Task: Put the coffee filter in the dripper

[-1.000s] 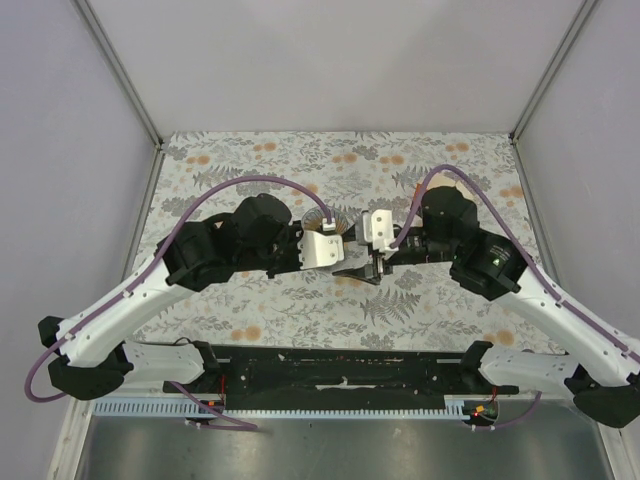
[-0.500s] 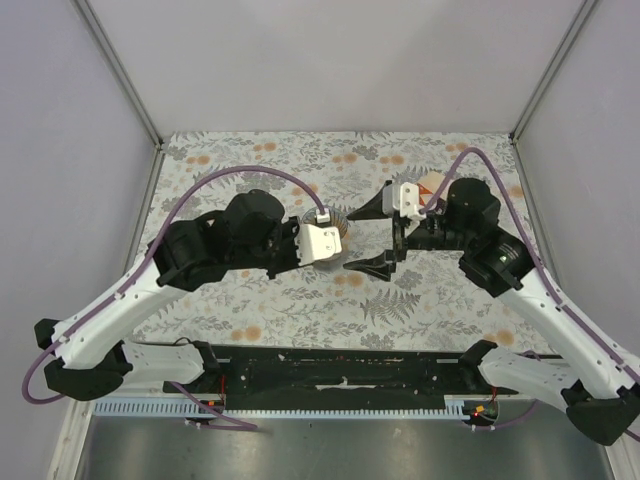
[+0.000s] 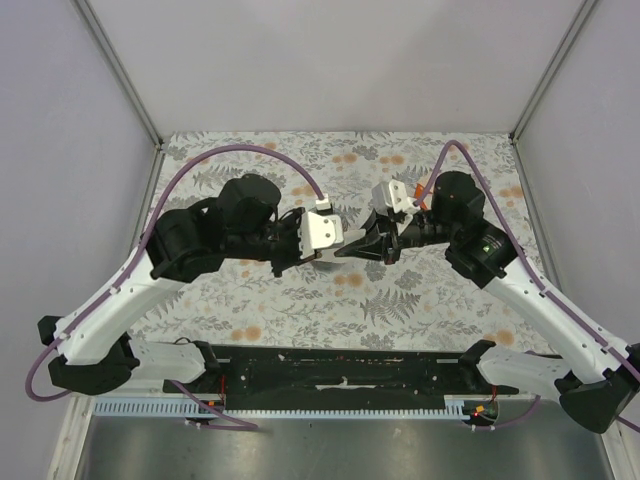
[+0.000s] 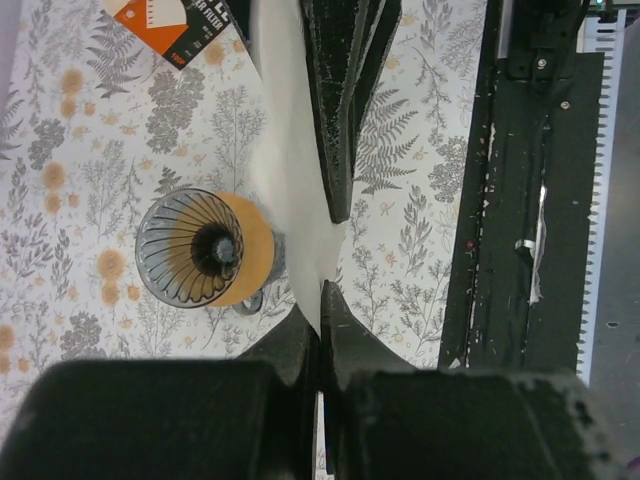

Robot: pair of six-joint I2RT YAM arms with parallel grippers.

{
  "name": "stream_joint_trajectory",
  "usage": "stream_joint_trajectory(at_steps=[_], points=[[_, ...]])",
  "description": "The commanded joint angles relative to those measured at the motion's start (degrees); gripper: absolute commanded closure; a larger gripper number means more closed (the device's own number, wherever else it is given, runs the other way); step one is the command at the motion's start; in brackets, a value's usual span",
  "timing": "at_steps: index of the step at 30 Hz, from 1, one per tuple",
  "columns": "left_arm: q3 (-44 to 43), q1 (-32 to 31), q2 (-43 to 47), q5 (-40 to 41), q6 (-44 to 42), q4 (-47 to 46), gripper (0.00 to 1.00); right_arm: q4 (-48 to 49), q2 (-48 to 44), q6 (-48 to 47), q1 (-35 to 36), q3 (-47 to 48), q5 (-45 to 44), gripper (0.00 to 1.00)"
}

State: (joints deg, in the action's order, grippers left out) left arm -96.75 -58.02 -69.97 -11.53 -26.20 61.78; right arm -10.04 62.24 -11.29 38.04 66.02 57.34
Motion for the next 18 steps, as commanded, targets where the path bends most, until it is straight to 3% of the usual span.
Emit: stream_joint_trajectory(at_steps=[1, 3, 6, 12, 15, 18], points=[[-4.76, 0.63, -0.86, -7.87, 2.99, 2.2, 0.98, -0.58, -1.15, -2.93, 0.1, 0.69, 2.16, 1.0], [-5.2, 0.98, -0.87, -10.52, 4.48, 2.91, 0.95, -4.96, -1.68, -7.23, 0.02, 1.04, 0.76, 1.0], [-5.2, 1.77, -0.69, -12.29, 5.28, 3.26, 0.71, -15.57, -0.98, -14.79, 0.01, 2.96, -3.1, 1.0], [-7.57, 3.88, -1.04, -11.41, 6.68, 3.26, 0.5, -35.64, 5.34, -23.16, 0.89, 12.63, -6.63, 1.0], [-8.1, 4.05, -1.57, -10.88, 8.0, 2.56, 0.49, -37.85, 6.49, -25.0, 3.61, 14.31, -7.77, 1.0], [-9.59, 4.14, -2.62, -12.89, 9.75, 2.56, 0.56, -39.17, 7.46, -26.59, 5.81, 16.06, -7.51, 1.0]])
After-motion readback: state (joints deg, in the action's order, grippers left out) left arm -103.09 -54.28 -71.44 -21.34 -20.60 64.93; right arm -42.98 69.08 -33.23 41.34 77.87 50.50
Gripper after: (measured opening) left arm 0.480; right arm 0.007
